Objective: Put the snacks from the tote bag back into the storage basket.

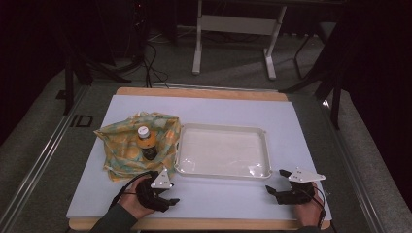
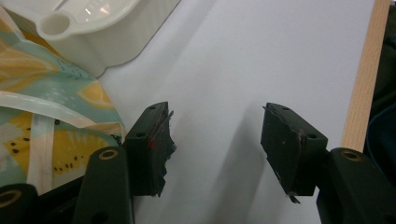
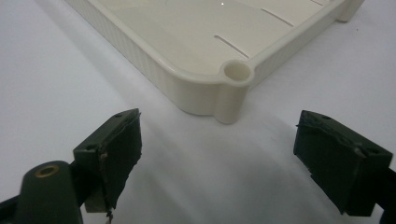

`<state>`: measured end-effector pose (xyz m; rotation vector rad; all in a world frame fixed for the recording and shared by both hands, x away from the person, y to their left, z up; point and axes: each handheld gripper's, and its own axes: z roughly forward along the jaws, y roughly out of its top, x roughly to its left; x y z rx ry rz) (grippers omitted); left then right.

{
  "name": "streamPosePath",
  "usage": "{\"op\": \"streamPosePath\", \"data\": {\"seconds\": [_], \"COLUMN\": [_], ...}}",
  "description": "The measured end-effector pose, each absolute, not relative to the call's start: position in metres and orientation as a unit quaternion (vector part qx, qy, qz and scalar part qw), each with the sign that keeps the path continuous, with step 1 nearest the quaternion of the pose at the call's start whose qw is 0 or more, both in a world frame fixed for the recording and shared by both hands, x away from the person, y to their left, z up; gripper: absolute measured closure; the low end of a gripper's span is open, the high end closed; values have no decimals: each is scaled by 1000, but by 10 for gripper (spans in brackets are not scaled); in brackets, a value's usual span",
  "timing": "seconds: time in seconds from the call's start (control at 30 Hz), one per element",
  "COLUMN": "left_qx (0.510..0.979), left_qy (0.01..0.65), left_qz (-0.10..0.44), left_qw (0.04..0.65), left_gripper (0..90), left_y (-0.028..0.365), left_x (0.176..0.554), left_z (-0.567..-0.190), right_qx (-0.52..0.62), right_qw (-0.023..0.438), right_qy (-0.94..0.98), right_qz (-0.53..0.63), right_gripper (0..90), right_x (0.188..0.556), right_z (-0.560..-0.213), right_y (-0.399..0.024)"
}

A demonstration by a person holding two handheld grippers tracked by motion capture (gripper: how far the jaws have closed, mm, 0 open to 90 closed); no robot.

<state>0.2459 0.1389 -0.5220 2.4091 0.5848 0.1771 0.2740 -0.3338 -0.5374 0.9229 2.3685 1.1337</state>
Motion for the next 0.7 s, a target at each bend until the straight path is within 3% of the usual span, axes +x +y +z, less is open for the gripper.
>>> {"op": "streamPosePath", "data": {"seconds": [0.27, 0.37, 0.7], "left_qx": [917, 920, 924], "left_qy": [223, 218, 213], "left_qz": [60, 59, 56], "left_qw": [326, 321, 314], "left_gripper": [428, 427, 427], "left_y": [141, 141, 138], "left_x": [249, 249, 250], "left_z": [-514, -512, -510], "right_qx": [325, 326, 338], "right_qw": [172, 171, 178], "right_qy": [839, 835, 823], "right_qz": [401, 409, 421], "right_gripper": [149, 225, 141], "right_x": [275, 275, 273], "right_z": [-538, -537, -536], "right_y": [-334, -335, -338]}}
